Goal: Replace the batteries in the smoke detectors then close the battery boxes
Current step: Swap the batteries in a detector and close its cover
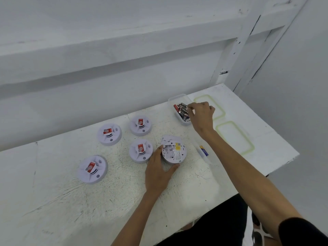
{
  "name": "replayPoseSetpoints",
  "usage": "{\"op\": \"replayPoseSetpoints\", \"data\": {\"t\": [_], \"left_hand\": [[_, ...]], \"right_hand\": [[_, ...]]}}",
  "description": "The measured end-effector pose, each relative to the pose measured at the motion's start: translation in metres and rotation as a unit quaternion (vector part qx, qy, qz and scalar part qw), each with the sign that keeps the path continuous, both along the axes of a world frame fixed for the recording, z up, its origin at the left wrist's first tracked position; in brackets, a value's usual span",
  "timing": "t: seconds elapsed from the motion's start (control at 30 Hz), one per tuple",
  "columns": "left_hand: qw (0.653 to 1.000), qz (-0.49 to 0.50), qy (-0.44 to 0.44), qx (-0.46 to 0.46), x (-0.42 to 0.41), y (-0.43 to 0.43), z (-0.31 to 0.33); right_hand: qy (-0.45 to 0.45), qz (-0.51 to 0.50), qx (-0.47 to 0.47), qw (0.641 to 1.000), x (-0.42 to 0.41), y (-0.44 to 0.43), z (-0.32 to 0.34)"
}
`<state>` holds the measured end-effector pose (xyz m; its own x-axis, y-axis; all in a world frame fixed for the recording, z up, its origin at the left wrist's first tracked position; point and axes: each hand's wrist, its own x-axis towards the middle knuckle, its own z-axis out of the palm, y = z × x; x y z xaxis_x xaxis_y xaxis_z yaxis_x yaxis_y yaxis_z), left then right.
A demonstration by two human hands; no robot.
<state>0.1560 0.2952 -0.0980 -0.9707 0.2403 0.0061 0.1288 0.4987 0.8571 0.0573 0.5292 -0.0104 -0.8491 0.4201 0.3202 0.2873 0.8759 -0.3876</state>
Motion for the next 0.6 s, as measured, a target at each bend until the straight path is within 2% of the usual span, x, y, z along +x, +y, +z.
{"op": "replayPoseSetpoints", "data": {"t": [0.1,0.27,0.43,0.6], "left_hand": [[1.0,-0.004,-0.003,0.002,0.0,0.001,-0.003],[1.0,-0.006,-0.007,0.007,0.001,0.0,-0.003],[0.999,-0.013,-0.005,0.032,0.0,0.001,-0.004],[0.999,-0.016,0.001,0.045,0.002,0.0,0.0]], "right_hand": [[0.044,0.02,-0.077,0.996,0.023,-0.017,0.008],[0.032,0.079,-0.149,0.985,0.05,-0.042,0.003],[-0.007,0.172,-0.16,0.972,0.068,-0.064,-0.007],[-0.046,0.17,-0.151,0.973,0.075,-0.074,-0.024]]}}
